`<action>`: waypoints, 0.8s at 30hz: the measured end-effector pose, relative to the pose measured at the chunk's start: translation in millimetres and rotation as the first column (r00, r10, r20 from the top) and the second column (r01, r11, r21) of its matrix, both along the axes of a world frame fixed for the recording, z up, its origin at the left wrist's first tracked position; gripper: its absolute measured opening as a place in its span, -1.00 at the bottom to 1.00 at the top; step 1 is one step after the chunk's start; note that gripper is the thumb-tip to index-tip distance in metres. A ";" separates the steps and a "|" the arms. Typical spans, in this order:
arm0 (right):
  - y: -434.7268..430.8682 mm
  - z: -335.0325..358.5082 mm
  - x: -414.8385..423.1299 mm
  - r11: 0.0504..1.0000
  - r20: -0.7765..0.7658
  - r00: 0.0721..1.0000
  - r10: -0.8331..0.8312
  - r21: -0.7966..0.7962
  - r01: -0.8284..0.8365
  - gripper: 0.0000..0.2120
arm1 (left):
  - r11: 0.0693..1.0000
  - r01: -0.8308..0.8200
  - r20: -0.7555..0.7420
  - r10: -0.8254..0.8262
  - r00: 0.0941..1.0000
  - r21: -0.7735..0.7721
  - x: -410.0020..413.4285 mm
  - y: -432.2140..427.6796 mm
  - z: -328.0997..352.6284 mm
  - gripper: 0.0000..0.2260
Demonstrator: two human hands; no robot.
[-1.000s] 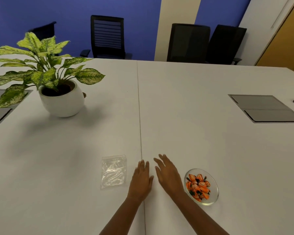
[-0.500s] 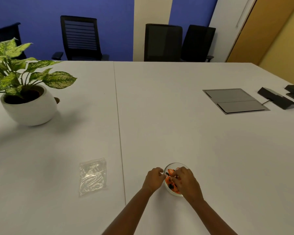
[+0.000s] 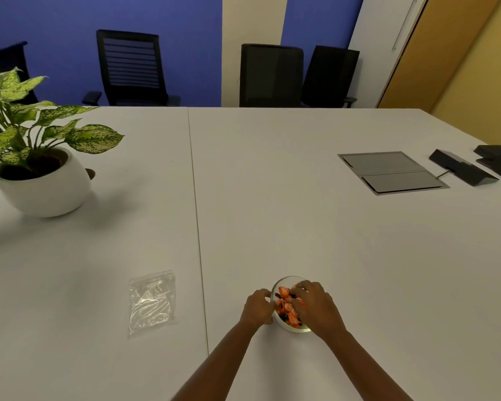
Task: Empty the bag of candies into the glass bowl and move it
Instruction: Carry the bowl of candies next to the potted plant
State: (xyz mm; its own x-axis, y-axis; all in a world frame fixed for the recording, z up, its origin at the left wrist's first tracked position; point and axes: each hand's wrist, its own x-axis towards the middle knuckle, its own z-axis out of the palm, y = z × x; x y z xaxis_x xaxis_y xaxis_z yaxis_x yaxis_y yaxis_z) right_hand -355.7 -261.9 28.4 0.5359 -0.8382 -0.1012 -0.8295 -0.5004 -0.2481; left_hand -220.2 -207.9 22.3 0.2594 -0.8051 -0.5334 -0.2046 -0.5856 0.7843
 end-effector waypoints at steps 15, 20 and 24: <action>3.1 -27.1 -10.5 0.665 0.499 0.467 -0.730 0.677 0.315 -0.61 | 0.992 -0.118 -0.018 0.118 0.993 -0.037 -8.3 -1.1 -7.3 -0.72; 5.8 -39.7 -14.7 0.545 0.514 0.192 -0.836 0.819 0.179 -0.53 | 0.981 -0.162 0.027 0.166 0.986 -0.102 -11.8 0.8 -14.1 -0.76; 7.7 -45.6 -11.8 0.502 0.485 0.131 -0.865 0.846 0.182 -0.50 | 0.946 -0.295 -0.183 0.270 0.945 -0.133 -27.8 4.1 -15.1 -0.64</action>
State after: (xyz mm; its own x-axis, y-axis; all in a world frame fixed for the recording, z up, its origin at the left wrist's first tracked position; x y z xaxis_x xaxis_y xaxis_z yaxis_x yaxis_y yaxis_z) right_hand -367.5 -254.2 -17.2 0.0167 -0.8817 -0.4715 0.0423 0.4718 -0.8807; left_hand -247.9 -203.8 7.2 0.4098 -0.7874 -0.4604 0.0873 -0.4686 0.8791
